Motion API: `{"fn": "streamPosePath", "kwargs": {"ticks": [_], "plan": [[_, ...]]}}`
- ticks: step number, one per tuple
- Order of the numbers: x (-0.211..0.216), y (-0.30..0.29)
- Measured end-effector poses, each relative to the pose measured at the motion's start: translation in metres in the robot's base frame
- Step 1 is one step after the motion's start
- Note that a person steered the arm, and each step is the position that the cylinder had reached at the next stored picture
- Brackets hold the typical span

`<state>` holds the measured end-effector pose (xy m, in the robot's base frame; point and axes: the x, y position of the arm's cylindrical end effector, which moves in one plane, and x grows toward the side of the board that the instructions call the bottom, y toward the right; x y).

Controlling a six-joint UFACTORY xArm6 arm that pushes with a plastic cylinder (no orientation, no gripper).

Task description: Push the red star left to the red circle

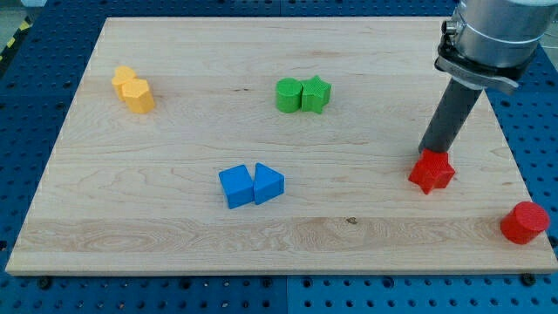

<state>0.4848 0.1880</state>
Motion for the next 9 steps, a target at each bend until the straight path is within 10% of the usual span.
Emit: {"fn": "streamPosePath", "kwargs": {"ticks": [9], "plan": [[0.081,-0.076]]}}
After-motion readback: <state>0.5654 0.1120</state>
